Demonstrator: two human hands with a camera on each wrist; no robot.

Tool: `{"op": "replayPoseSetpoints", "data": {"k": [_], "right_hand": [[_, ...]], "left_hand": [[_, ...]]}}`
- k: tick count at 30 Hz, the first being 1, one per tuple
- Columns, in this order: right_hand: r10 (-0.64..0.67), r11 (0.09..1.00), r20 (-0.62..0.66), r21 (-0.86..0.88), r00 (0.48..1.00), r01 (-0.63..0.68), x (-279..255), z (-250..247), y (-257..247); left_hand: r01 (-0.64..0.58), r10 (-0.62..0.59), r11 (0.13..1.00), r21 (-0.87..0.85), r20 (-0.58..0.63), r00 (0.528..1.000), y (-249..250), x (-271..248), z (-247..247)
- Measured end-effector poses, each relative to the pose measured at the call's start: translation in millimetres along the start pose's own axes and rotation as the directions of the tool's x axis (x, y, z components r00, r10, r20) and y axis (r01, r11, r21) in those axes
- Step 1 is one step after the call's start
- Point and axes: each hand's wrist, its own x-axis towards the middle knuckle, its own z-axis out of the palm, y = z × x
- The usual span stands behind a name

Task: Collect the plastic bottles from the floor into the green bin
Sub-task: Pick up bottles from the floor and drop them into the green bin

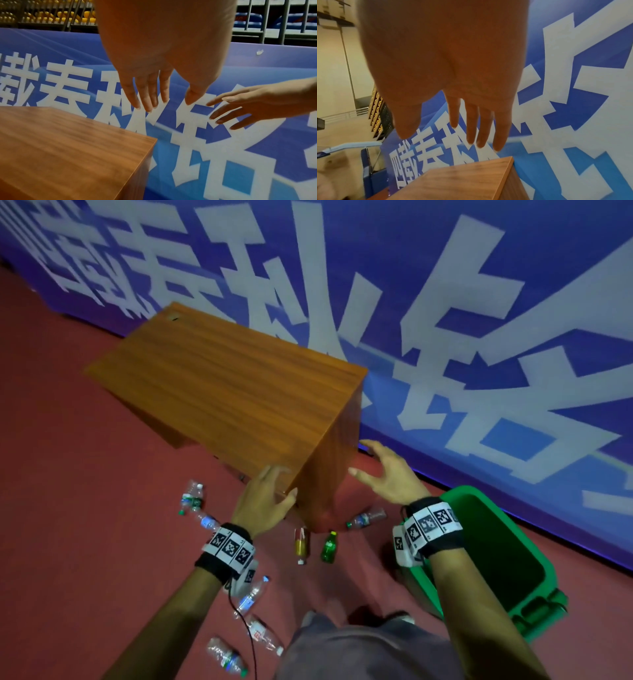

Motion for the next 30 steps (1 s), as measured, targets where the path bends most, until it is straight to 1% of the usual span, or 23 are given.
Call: {"op": "replayPoseSetpoints", "data": {"k": [2,4,6,7,9,11,12,14,16,17,18,20,23,25,28,30], "right_hand": [[0.063,0.997,0.034,-0.052,0.997,-0.061,-2.8,18.2,-1.7],[0.157,0.986,0.034,-0.061,0.987,-0.155,-10.4,38.3,2.8],[0.241,0.967,0.038,-0.089,0.970,-0.237,-22.1,64.3,12.0],[0.281,0.955,0.060,-0.113,0.958,-0.274,-28.0,76.4,17.3],[0.351,0.930,0.124,-0.164,0.928,-0.329,-42.4,102.3,31.8],[0.396,0.911,0.187,-0.199,0.899,-0.360,-54.2,124.9,47.4],[0.413,0.904,0.207,-0.207,0.887,-0.373,-57.5,133.7,52.1],[0.458,0.882,0.219,-0.231,0.862,-0.410,-57.9,149.3,63.0],[0.485,0.859,0.231,-0.305,0.843,-0.411,-52.9,167.0,80.3],[0.496,0.850,0.256,-0.339,0.830,-0.404,-49.0,175.8,89.7],[0.497,0.844,0.287,-0.378,0.819,-0.379,-43.6,185.2,99.9],[0.519,0.831,0.338,-0.412,0.785,-0.373,-33.0,203.0,121.1],[0.555,0.809,0.380,-0.453,0.740,-0.375,-20.8,232.4,175.7],[0.584,0.782,0.395,-0.509,0.709,-0.360,-16.4,246.7,212.0],[0.621,0.746,0.398,-0.566,0.676,-0.352,-1.6,258.4,241.0],[0.642,0.725,0.406,-0.596,0.650,-0.345,14.4,270.3,262.9]], "left_hand": [[-0.010,0.009,1.000,0.012,0.059,0.998,-27.0,1.0,1.4],[-0.035,0.031,0.999,0.030,0.117,0.993,-48.5,5.5,6.5],[-0.032,0.014,0.996,0.088,0.198,0.980,-69.9,8.9,15.7],[-0.014,-0.016,0.992,0.123,0.242,0.970,-79.3,12.0,21.8],[0.028,-0.089,0.984,0.178,0.340,0.936,-96.8,16.4,36.3],[0.003,-0.140,0.954,0.301,0.434,0.890,-114.7,22.5,53.8],[-0.016,-0.164,0.933,0.360,0.463,0.871,-122.4,25.8,60.4],[-0.016,-0.198,0.906,0.422,0.458,0.866,-140.2,30.4,72.4],[0.044,-0.265,0.887,0.459,0.430,0.863,-165.2,30.4,88.7],[0.086,-0.303,0.881,0.464,0.416,0.858,-178.8,28.6,98.9],[0.138,-0.352,0.871,0.471,0.401,0.846,-190.0,24.2,108.7],[0.247,-0.449,0.846,0.473,0.382,0.808,-208.2,10.2,131.5],[0.361,-0.533,0.821,0.442,0.370,0.761,-228.2,-10.5,166.4],[0.401,-0.558,0.816,0.416,0.386,0.734,-242.4,-21.6,190.4],[0.449,-0.579,0.811,0.375,0.408,0.706,-266.2,-27.4,234.9],[0.453,-0.575,0.815,0.362,0.409,0.708,-280.4,-22.1,267.1]]}}
